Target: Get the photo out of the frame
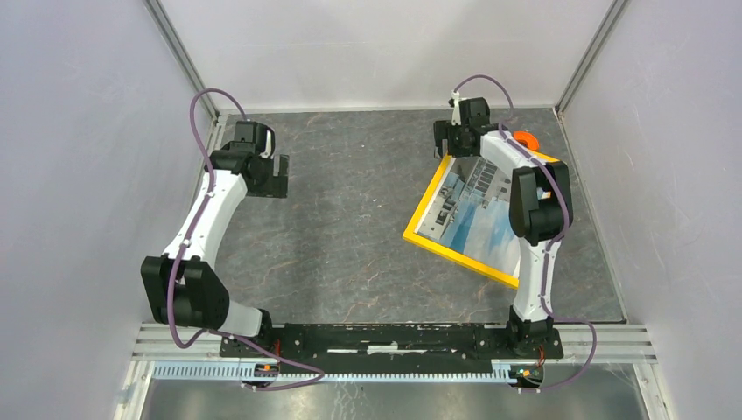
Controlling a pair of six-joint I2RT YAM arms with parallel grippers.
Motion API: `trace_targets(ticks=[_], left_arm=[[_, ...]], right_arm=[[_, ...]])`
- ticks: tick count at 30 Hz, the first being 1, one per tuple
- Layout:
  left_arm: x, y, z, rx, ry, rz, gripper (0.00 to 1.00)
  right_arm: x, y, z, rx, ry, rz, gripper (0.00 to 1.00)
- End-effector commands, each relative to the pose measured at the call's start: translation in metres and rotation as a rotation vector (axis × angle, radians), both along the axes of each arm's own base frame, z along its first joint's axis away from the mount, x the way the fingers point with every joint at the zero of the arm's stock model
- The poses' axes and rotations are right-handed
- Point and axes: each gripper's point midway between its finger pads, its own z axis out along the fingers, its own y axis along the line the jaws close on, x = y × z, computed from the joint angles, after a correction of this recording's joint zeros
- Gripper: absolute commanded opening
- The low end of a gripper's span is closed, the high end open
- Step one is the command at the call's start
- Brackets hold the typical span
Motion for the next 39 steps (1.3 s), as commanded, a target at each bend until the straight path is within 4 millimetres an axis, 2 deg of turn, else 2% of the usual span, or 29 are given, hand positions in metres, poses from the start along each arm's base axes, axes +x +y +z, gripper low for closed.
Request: trace_targets(ticks=[1,6,10,12,17,27,32,39], left_arm=[[0.007,0.012,0.013,0.067,-0.012,0.011,1.0],[0.008,0.018,0.011,0.1,0.013,0.025,1.0],[0.009,0.017,0.01,0.098,0.015,0.024,1.0],[0.01,0.017,0.008,0.096,0.021,0.022,1.0],[0.01,0.017,0.005,0.099,0.03,0.022,1.0],[0.0,0.017,0.001,0.093,0.023,0.02,1.0],[-0.009,0.014,-0.004,0.076,0.032,0.008,1.0],[-0.023,0.014,-0.01,0.068,0.03,0.004,1.0]], right_arm=[[0.02,0.007,0.0,0.015,-0.038,-0.034,0.92],[0.016,0.011,-0.019,0.017,0.0,-0.047,0.9],[0.005,0.021,-0.032,0.016,0.032,-0.035,0.82],[-0.003,0.026,-0.037,0.015,0.048,-0.027,0.74],[-0.034,0.035,-0.056,0.015,0.122,-0.024,0.56],[-0.108,0.049,-0.069,0.054,0.242,0.007,0.38],[-0.147,0.054,-0.077,0.065,0.302,0.044,0.32],[-0.18,0.078,-0.077,0.072,0.336,0.133,0.29]])
